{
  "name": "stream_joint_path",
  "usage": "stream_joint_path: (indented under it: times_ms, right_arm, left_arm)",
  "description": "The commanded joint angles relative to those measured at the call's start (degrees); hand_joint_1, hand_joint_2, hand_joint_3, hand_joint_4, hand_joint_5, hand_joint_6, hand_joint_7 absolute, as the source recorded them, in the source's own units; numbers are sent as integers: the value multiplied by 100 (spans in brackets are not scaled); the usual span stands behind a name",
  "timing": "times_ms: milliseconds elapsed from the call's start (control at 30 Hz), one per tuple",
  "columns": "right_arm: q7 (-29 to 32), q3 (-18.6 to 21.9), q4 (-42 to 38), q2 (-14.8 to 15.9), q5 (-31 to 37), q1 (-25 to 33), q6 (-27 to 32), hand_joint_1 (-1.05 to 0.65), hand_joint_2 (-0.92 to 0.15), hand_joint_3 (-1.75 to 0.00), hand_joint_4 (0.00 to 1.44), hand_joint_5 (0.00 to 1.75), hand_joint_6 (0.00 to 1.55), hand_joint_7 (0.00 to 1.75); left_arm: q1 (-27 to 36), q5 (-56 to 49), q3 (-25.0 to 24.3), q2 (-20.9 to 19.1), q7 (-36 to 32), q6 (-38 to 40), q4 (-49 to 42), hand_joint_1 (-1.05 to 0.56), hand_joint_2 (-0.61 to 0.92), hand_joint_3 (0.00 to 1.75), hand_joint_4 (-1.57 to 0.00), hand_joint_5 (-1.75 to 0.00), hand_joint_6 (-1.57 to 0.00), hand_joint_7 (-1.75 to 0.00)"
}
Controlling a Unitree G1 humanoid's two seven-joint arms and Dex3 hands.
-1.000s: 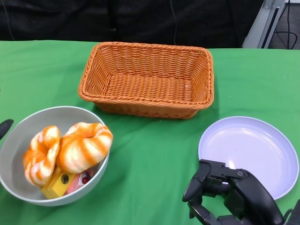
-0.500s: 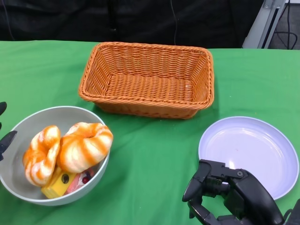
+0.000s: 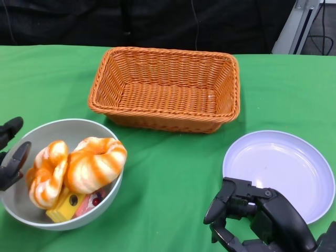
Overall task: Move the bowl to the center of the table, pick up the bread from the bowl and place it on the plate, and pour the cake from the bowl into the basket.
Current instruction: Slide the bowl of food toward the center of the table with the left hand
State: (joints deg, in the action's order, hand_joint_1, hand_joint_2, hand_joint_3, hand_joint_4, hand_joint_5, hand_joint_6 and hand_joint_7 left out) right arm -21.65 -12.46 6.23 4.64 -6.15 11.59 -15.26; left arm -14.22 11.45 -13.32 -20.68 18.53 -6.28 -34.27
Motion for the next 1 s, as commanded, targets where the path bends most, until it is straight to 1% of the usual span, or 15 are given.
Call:
stream_joint_path:
  times_ms: [33,200,433,567,767,1000]
  right_arm:
    - [19,-1,-1,7,-5,-10,-45,-1,-50,-106,68,157,71,126]
    - [49,-4,46,13,11,2,30,-1,-51,-106,68,156,72,126]
    - [34,2,64,27,-7,7,28,-2,-51,-105,68,156,71,126]
    - [42,2,64,21,-5,12,21,-2,-51,-104,68,157,71,126]
    - [36,2,39,11,-16,-1,12,-2,-51,-105,68,156,71,125]
    - [52,-10,25,-4,8,-11,-13,-2,-50,-105,68,156,72,125]
  left_arm:
    - [160,-86,63,-3,-67,291,341,-78,92,58,-24,0,-27,-1]
    - [389,-252,238,-1,-150,838,1036,-78,92,60,-21,0,-25,0]
    - [585,-298,346,1,-135,1302,1600,-77,92,62,-16,0,-21,0]
    - [653,-244,362,75,-192,1658,1889,-76,92,62,-17,-1,-22,-1]
    - [767,-193,379,180,-265,2199,2356,-76,92,62,-16,0,-20,0]
    - [913,-24,385,334,-292,2863,2968,-75,92,62,-10,0,-14,0]
